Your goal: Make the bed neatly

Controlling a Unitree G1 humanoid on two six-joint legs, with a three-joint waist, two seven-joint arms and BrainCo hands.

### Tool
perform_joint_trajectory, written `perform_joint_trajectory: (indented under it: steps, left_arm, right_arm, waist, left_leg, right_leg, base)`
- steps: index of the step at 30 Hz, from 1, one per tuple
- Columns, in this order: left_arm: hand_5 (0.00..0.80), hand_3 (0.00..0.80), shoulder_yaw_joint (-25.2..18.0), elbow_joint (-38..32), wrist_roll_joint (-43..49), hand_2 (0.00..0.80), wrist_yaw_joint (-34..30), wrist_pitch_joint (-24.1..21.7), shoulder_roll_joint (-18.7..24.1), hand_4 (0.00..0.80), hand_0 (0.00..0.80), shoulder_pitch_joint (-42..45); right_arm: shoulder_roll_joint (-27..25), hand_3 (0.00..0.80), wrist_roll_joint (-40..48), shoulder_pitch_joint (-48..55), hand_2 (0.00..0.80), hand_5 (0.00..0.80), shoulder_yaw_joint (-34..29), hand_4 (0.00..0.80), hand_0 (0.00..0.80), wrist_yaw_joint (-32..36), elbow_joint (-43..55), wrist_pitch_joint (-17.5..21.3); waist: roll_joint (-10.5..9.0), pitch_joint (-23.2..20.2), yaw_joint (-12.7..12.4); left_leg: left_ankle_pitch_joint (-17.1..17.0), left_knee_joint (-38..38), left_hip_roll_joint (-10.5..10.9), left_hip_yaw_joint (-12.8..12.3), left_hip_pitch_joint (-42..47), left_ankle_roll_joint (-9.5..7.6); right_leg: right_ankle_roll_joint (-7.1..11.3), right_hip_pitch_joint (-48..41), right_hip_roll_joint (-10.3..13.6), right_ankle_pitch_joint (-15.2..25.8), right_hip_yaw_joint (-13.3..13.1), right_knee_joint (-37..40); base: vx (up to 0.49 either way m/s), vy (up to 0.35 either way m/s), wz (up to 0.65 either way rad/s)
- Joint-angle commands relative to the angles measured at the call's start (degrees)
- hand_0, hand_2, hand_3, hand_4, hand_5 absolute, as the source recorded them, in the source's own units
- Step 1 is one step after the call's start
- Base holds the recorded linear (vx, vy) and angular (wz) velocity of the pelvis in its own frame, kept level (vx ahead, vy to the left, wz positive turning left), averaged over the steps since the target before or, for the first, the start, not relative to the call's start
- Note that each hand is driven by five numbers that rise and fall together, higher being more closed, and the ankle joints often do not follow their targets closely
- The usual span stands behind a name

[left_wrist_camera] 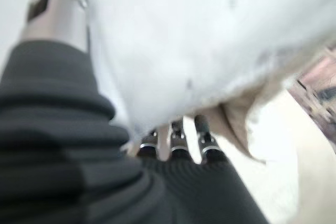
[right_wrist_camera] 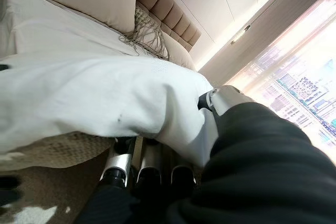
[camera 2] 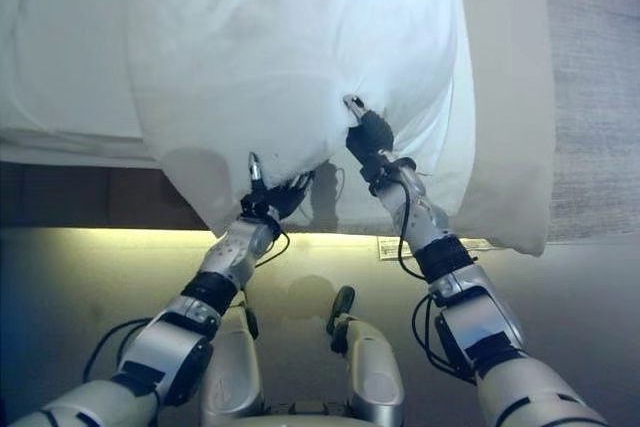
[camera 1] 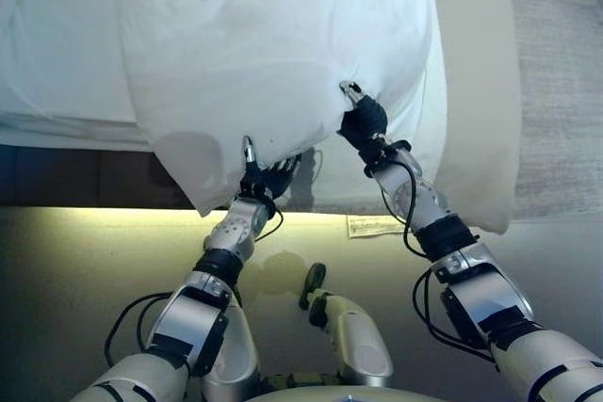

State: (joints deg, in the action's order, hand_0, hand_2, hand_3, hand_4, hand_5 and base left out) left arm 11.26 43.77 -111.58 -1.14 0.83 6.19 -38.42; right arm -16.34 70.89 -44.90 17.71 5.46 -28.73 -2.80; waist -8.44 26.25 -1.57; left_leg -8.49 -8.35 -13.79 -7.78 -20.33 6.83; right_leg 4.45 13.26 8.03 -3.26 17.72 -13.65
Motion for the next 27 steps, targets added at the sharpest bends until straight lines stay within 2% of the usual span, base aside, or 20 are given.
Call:
perform_joint_trajectory:
  steps: [1,8,13,17,18,19,23,27]
  left_arm:
    - [0.000,0.000,-2.4,-4.4,-1.4,0.000,-5.4,-2.8,-0.5,0.000,0.000,-5.5]
    - [0.000,0.000,-5.9,-7.1,-1.4,0.000,-7.9,-8.1,0.3,0.000,0.000,-5.4]
    - [0.000,0.000,-9.1,-8.1,-1.4,0.000,-8.1,-13.3,0.7,0.000,0.000,-2.4]
    - [0.000,0.000,-11.8,-8.6,-1.4,0.000,-9.4,-15.5,2.4,0.000,0.000,0.1]
    - [0.000,0.000,-12.6,-8.8,-1.4,0.000,-9.6,-16.3,2.8,0.000,0.000,0.8]
    - [0.000,0.000,-13.6,-8.7,-1.4,0.000,-9.8,-17.3,3.3,0.000,0.000,1.4]
    - [0.000,0.000,-17.2,-7.9,-1.4,0.000,-10.4,-18.5,6.4,0.000,0.000,3.0]
    - [0.000,0.000,-19.6,-6.8,-1.4,0.000,-10.7,-17.4,9.5,0.000,0.000,4.9]
  right_arm:
    - [0.3,0.800,0.4,0.3,0.800,0.800,-0.7,0.800,0.800,4.3,10.9,1.4]
    - [0.3,0.800,-1.2,3.2,0.800,0.800,-1.4,0.800,0.800,4.5,11.8,0.9]
    - [0.2,0.800,-2.2,5.7,0.800,0.800,-2.5,0.800,0.800,3.6,10.4,0.4]
    - [-0.4,0.800,-4.0,8.3,0.800,0.800,-3.6,0.800,0.800,3.8,9.2,-0.3]
    - [-0.5,0.461,-4.7,9.0,0.461,0.461,-3.8,0.461,0.461,3.8,9.0,-0.9]
    - [-0.9,0.000,-5.6,9.5,0.000,0.000,-3.9,0.000,0.000,3.1,8.6,-1.6]
    - [-2.6,0.000,-7.2,12.3,0.000,0.000,-4.9,0.000,0.000,3.1,7.1,-5.0]
    - [-4.0,0.000,-9.4,17.5,0.000,0.000,-4.6,0.000,0.000,5.3,6.2,-9.9]
  waist:
    - [-1.55,-3.4,1.1]
    - [-2.34,-4.0,0.8]
    - [-2.74,-4.7,-0.3]
    - [-2.88,-5.6,-1.2]
    - [-2.86,-5.9,-1.4]
    - [-2.84,-6.2,-1.6]
    - [-2.42,-7.7,-2.0]
    - [-2.00,-9.5,-1.9]
  left_leg:
    - [5.4,-3.7,-2.2,0.3,-0.7,2.56]
    - [5.8,-3.4,-2.1,0.8,-0.6,2.73]
    - [6.0,-2.4,-1.9,1.6,0.8,2.63]
    - [6.0,-1.4,-1.6,2.1,2.1,2.55]
    - [6.0,-1.2,-1.5,2.3,2.5,2.56]
    - [6.0,-1.0,-1.4,2.4,2.9,2.61]
    - [5.9,0.5,-1.0,2.6,5.1,2.69]
    - [5.7,2.3,-0.6,2.6,7.5,2.64]
  right_leg:
    - [3.96,0.7,4.4,2.8,-3.2,2.4]
    - [3.90,0.5,4.2,2.3,-2.8,2.3]
    - [3.91,-1.2,4.2,2.0,-1.9,3.0]
    - [3.96,-3.0,4.2,2.0,-1.3,4.1]
    - [3.98,-3.6,4.3,2.0,-1.1,4.4]
    - [3.97,-4.1,4.3,1.9,-1.0,4.6]
    - [3.99,-6.7,4.4,1.6,-0.5,5.9]
    - [4.15,-9.0,4.4,1.5,-0.4,7.4]
  base:
    - [0.000,0.000,0.00]
    - [0.004,-0.010,0.00]
    - [0.031,-0.039,0.03]
    - [0.043,-0.041,0.10]
    - [0.056,-0.014,0.12]
    - [0.065,0.006,0.06]
    - [0.077,0.036,0.05]
    - [0.069,0.062,0.06]
